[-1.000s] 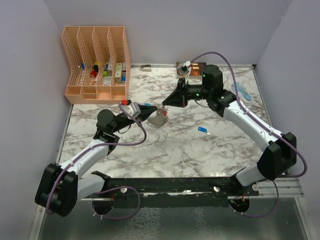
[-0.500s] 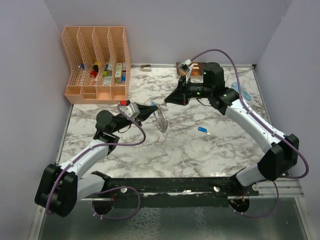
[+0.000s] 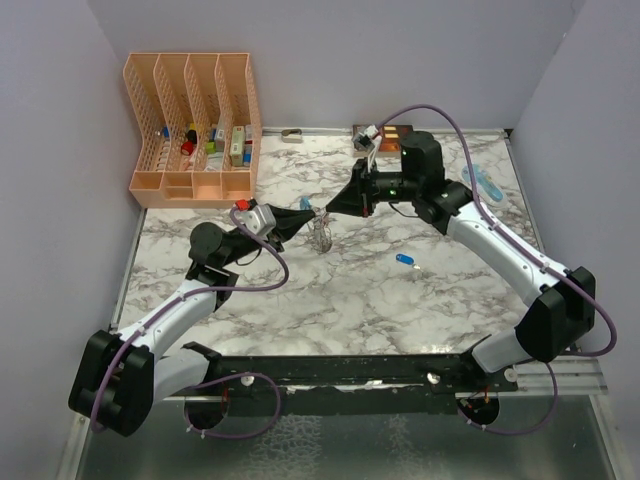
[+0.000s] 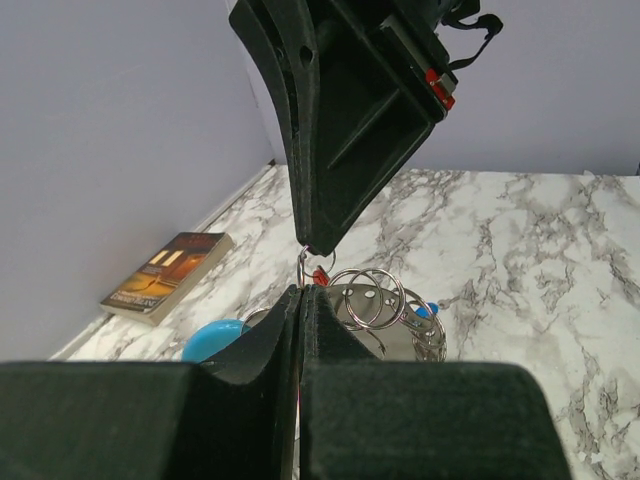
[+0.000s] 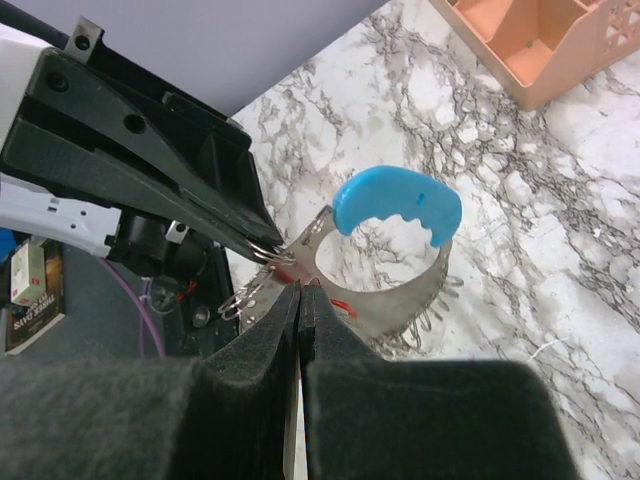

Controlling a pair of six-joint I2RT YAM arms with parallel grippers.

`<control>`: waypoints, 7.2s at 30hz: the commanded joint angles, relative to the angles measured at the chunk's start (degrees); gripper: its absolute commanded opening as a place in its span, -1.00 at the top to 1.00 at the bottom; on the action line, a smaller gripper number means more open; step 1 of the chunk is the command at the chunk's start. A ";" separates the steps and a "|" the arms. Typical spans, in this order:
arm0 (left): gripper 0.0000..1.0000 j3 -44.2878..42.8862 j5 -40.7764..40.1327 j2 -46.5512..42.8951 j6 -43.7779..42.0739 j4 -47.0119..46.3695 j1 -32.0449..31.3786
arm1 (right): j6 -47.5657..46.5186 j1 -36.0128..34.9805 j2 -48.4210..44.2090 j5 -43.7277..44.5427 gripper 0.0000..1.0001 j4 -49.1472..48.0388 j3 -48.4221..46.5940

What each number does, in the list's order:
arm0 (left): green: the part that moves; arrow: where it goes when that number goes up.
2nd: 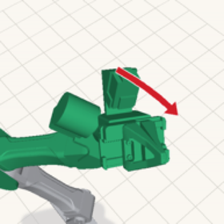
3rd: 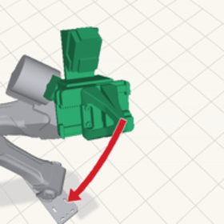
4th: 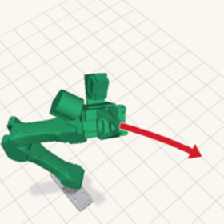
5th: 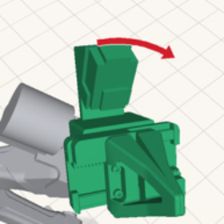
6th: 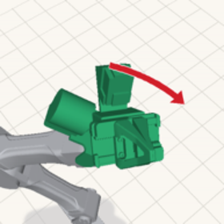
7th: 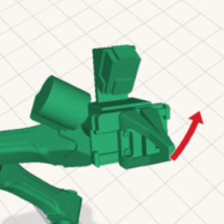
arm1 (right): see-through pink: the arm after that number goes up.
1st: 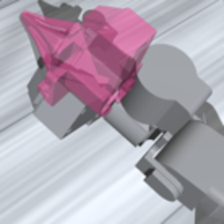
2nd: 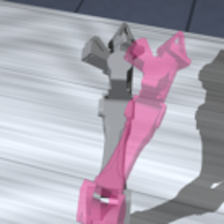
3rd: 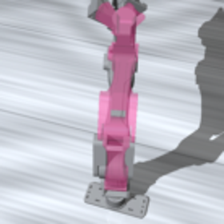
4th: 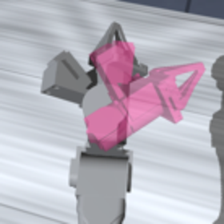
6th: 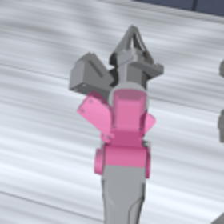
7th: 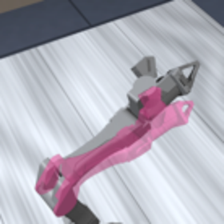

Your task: Put the keys on the keyring

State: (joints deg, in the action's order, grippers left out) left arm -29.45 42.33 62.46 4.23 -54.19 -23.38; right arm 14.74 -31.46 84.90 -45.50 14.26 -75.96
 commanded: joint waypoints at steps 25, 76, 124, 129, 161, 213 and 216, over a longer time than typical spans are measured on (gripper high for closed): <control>1.00 -1.54 -2.56 -0.25 -1.16 -0.38 -1.28 | 2.70 -1.65 -3.58 -1.01 0.98 -1.21 0.10; 1.00 -0.85 -1.07 -0.62 -0.08 -1.61 -2.03 | 5.21 -4.22 -0.95 4.04 0.98 -5.29 -0.22; 1.00 0.01 -0.69 -0.58 -2.38 0.63 -2.07 | 6.22 -4.13 -1.83 6.33 0.98 -2.88 -4.72; 1.00 -0.09 -0.83 -0.88 -2.04 0.15 -2.11 | 6.25 -4.13 -1.57 6.51 0.97 -3.06 -4.12; 1.00 -0.69 -1.75 -0.89 0.44 -4.33 -2.11 | 6.82 -4.13 -3.00 12.57 0.98 -0.45 -1.59; 1.00 -0.16 0.56 0.33 5.79 -8.66 -2.05 | -3.52 -3.47 -15.50 14.46 0.28 -9.31 7.76; 1.00 -0.28 3.12 0.65 7.81 -10.16 -2.10 | -8.01 -3.52 -15.63 8.28 0.40 -10.23 7.91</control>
State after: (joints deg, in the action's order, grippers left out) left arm -29.43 41.56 62.96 8.71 -58.81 -25.26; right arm 15.11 -35.14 69.93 -28.82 7.05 -68.93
